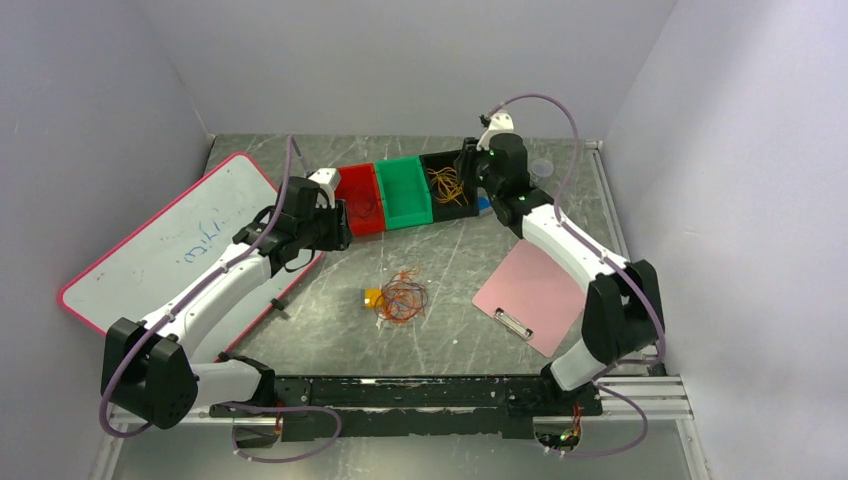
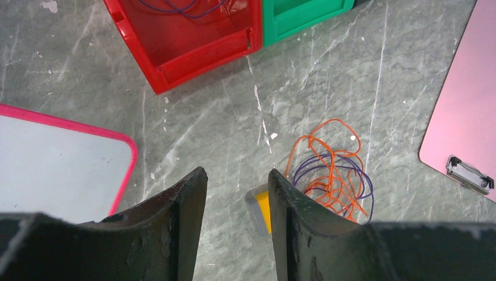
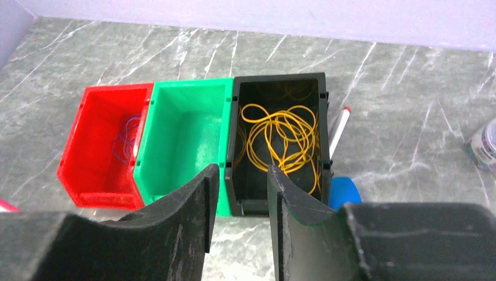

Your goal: Untangle the cables

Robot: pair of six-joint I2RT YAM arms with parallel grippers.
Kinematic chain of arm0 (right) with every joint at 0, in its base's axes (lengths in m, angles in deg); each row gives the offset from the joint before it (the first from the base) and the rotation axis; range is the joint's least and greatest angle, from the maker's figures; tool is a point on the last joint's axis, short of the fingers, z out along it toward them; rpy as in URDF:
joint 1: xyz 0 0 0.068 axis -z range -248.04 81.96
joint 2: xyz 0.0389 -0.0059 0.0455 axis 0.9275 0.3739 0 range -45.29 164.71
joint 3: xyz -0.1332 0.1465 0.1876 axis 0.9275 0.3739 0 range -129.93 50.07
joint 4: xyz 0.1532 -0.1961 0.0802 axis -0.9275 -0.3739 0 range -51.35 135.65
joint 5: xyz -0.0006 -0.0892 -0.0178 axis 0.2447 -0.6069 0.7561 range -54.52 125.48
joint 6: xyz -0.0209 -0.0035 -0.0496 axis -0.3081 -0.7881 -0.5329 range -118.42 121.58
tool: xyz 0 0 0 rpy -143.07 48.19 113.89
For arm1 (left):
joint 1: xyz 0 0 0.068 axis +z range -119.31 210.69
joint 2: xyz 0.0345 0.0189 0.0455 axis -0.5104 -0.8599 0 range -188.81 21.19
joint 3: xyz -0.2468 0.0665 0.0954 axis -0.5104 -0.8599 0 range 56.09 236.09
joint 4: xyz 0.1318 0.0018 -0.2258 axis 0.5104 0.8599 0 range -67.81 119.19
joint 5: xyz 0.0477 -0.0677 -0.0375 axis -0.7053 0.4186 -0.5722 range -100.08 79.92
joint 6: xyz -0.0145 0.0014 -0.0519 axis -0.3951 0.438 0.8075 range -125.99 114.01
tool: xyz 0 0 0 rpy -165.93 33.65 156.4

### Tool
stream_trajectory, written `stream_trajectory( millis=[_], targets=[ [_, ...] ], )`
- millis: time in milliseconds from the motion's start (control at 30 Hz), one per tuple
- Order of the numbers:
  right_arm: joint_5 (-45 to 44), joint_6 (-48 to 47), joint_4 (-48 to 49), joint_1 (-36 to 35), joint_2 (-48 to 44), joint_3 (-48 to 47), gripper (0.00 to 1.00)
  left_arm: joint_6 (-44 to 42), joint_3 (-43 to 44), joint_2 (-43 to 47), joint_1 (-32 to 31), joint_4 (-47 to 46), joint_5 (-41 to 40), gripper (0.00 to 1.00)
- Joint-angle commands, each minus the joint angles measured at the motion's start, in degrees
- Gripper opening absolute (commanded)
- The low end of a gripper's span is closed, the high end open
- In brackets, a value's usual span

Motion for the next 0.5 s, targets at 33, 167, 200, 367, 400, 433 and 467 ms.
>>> stream_trajectory(
  millis=[33,167,200,367,400,433,467],
  targets=[
    [-1.11,1.42,2.46,0.30,-6.99,5.62,0.41,0.05,-0.40,0.53,0.59,-0.95,-0.54,0.48],
    [-1.21,2.74,0.51,0.35,-11.85,10.02,0.42,0.28,-0.66,0.79,0.59,-1.29,-0.55,0.49],
    [-1.30,3.74,0.01,0.37,-13.44,11.40,0.43,0.24,-0.63,0.73,0.59,-1.21,-0.47,0.49],
    [-0.14,9.22,-1.07,0.36,-20.71,20.86,0.43,-0.03,-0.45,0.40,0.59,-1.26,-0.13,0.48],
    [-0.45,10.05,-1.69,0.37,-21.98,22.37,0.43,-0.07,-0.41,0.36,0.60,-1.22,-0.36,0.48],
    [-1.03,10.74,-2.59,0.36,-23.26,23.88,0.43,-0.06,-0.39,0.30,0.63,-1.20,-0.35,0.47],
    [-1.82,11.55,-3.60,0.32,-24.41,25.11,0.43,0.02,-0.41,0.27,0.59,-1.28,-0.09,0.47]
  ],
)
